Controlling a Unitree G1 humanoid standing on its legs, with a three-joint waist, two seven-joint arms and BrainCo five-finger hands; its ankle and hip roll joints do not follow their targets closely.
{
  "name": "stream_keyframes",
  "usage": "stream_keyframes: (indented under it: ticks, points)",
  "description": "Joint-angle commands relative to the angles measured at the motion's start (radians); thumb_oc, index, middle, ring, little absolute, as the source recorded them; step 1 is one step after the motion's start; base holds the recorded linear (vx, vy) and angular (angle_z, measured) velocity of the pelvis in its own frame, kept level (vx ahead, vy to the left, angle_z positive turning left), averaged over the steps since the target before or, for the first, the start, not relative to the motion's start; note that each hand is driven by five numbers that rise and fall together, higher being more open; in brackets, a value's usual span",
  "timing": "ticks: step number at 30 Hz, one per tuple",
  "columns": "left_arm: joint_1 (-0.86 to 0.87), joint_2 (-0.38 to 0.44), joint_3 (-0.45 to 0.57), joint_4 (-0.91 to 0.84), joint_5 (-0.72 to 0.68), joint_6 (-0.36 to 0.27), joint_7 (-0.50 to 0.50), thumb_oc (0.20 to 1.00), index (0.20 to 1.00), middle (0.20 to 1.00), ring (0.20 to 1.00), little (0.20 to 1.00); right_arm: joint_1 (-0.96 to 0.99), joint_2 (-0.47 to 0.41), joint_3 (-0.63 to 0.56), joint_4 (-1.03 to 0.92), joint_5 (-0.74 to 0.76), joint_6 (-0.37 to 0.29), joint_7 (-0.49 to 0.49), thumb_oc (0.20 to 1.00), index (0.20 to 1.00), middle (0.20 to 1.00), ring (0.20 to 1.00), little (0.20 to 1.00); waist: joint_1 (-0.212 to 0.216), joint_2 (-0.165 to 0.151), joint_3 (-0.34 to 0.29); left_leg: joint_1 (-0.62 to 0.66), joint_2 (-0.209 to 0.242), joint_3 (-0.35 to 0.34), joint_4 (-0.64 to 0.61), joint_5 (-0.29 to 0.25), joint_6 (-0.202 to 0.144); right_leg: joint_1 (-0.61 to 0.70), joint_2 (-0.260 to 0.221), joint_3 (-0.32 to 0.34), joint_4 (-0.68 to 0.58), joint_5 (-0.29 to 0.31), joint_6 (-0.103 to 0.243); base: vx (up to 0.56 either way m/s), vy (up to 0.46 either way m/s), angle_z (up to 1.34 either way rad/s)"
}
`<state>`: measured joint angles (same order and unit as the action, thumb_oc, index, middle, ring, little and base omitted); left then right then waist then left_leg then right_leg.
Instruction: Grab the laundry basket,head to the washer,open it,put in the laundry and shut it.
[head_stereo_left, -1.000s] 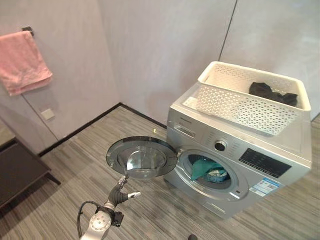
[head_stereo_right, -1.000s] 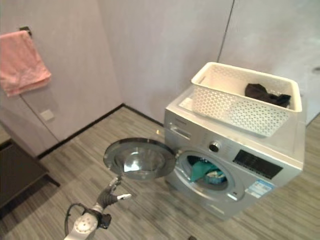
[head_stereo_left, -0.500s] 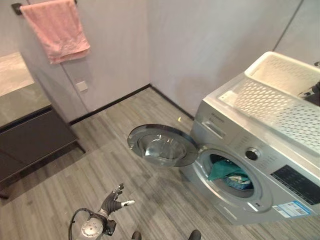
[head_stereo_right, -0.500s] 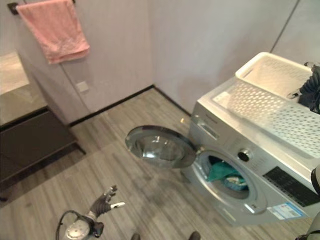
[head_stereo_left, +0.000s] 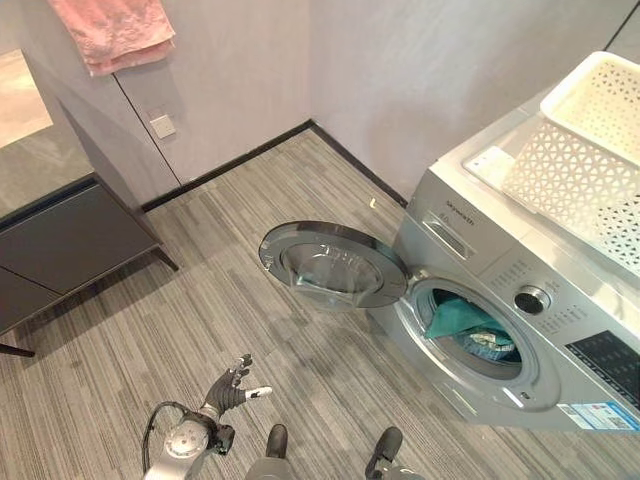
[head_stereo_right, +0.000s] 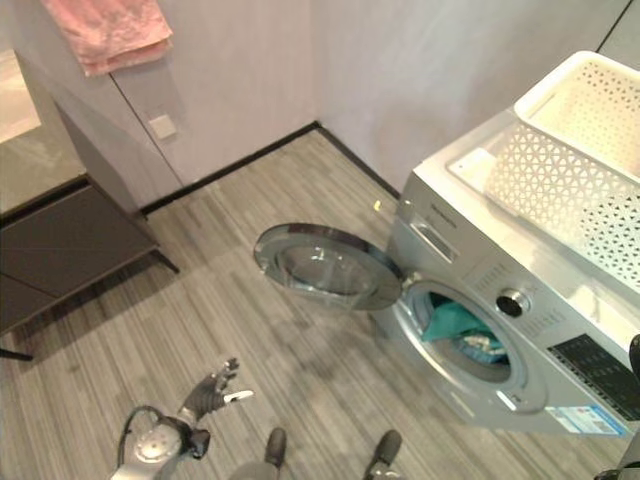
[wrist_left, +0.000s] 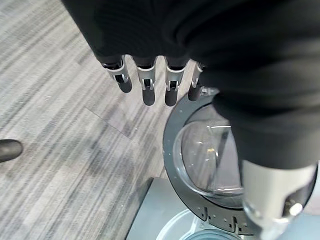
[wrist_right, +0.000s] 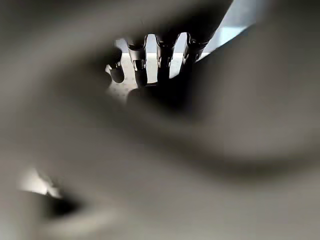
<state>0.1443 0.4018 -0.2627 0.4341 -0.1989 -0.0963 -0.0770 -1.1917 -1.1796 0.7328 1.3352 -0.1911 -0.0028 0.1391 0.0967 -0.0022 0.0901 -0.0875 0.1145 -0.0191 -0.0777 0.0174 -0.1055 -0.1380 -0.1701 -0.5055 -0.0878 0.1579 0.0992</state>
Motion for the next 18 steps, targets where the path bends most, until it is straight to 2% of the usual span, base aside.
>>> stream_keyframes:
  ticks: [1,3,4,6,7,10,18]
  points:
    - [0.003,0.010,-0.068,-0.051,-0.012,-0.015,-0.036,1.000,1.000,1.000,1.000,1.000,-0.019,-0.097,0.117,-0.048,0.028,-0.001,0.081,0.558,0.558,0.558,0.558,0.558,0.009,-0.040,-0.012,-0.004,0.051,0.034,-0.010,0.016,-0.045,0.086,0.029,0.070,0.006,-0.183,0.033,-0.01,0.008,-0.13]
    - [0.006,0.012,-0.073,-0.055,-0.009,-0.015,-0.041,1.000,1.000,1.000,1.000,1.000,0.002,-0.103,0.121,-0.081,0.031,-0.003,0.102,0.388,0.388,0.388,0.388,0.388,0.006,-0.046,-0.011,-0.009,0.045,0.037,-0.010,0.031,-0.038,0.080,0.023,0.060,0.007,-0.167,0.028,-0.03,0.021,-0.08]
    - [0.006,0.009,-0.075,-0.056,-0.006,-0.017,-0.042,1.000,1.000,1.000,1.000,1.000,0.024,-0.108,0.125,-0.132,0.051,-0.009,0.118,0.269,0.269,0.269,0.269,0.269,0.000,-0.052,-0.013,0.000,0.046,0.041,-0.010,0.027,-0.037,0.086,0.025,0.065,0.006,-0.166,0.029,0.02,0.011,-0.14]
    - [-0.002,0.005,-0.080,-0.046,0.002,-0.019,-0.042,1.000,1.000,1.000,1.000,1.000,0.049,-0.116,0.128,-0.189,0.075,-0.017,0.135,0.200,0.200,0.200,0.200,0.200,-0.006,-0.057,-0.016,0.011,0.047,0.046,-0.010,0.021,-0.035,0.092,0.026,0.068,0.004,-0.165,0.031,0.02,0.015,-0.13]
    - [-0.002,0.005,-0.081,-0.045,0.002,-0.020,-0.042,1.000,1.000,1.000,1.000,1.000,0.051,-0.117,0.126,-0.191,0.075,-0.017,0.136,0.200,0.200,0.200,0.200,0.200,-0.005,-0.057,-0.015,0.012,0.047,0.046,-0.010,0.021,-0.035,0.092,0.026,0.068,0.004,-0.165,0.031,0.01,0.021,-0.09]
    - [0.003,0.005,-0.078,-0.051,0.012,-0.025,-0.051,1.000,1.000,1.000,1.000,1.000,0.099,-0.168,0.174,-0.367,0.096,-0.024,0.206,0.200,0.200,0.200,0.200,0.200,-0.014,-0.069,-0.020,0.032,0.048,0.055,-0.010,0.009,-0.032,0.106,0.027,0.076,0.004,-0.166,0.035,0.01,0.019,-0.05]
    - [0.023,0.004,-0.058,-0.038,0.018,-0.030,-0.060,1.000,1.000,1.000,1.000,1.000,0.150,-0.276,0.246,-0.579,0.157,-0.027,0.299,0.200,0.200,0.200,0.200,0.200,-0.025,-0.090,-0.030,0.064,0.053,0.067,-0.010,-0.004,-0.030,0.127,0.026,0.085,0.013,-0.169,0.038,0.00,0.014,-0.04]
